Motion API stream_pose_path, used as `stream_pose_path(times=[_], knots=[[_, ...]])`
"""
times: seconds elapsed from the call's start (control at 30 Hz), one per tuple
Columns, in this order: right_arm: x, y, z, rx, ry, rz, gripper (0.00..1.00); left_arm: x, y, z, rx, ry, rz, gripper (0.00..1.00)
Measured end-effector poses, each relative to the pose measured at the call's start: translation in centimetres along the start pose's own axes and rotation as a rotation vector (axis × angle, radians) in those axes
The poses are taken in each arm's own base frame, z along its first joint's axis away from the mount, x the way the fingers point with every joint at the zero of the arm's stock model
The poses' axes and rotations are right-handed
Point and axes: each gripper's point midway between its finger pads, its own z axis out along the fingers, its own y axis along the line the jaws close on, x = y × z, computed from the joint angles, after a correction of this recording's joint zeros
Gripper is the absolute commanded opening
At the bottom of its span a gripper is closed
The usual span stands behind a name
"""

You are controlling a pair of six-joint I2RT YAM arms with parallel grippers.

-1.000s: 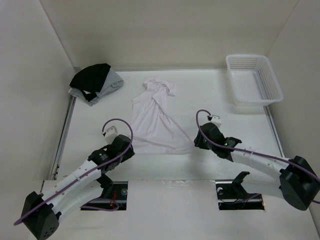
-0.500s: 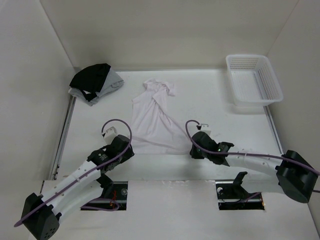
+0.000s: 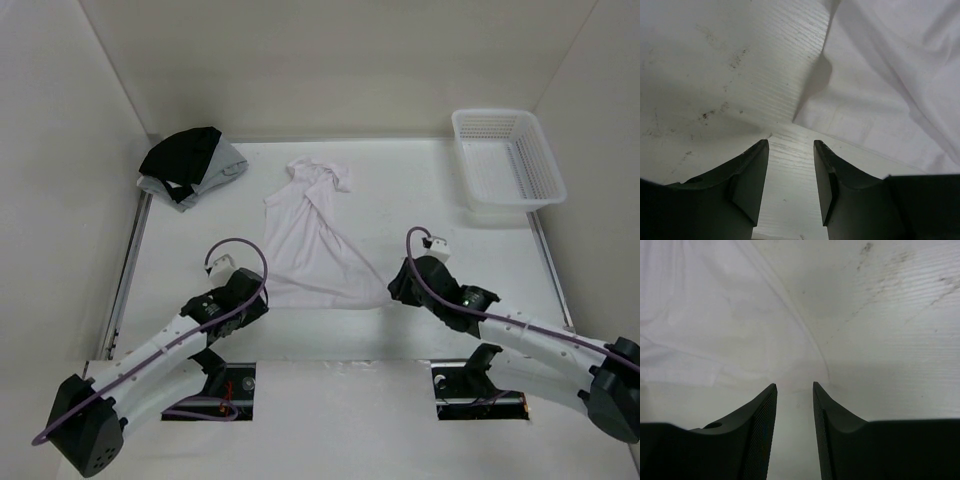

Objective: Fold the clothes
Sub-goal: Flatten the tank top out

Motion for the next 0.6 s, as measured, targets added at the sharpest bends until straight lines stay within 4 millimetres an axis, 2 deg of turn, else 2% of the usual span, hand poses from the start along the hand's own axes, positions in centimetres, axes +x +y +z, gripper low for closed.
stream_pose_path(times=[0.17,0.33,0.6], knots=[[-0.7,-2.4,1.1,0.038,-0.02,0.053,0.42,0.8,0.4,0.7,-0.042,0.03,0.026,0.36],[-0.7,-3.3,2.3,0.054,-0.016,0.084,0.46,0.7,0.3,1.3,-0.052,0.028,0.025,0.3],[1.5,-3.8,4.3,0.042,0.059,0.1,0.47,0.3,-0.2,2.1,-0.049,0.012,0.015,0.29]])
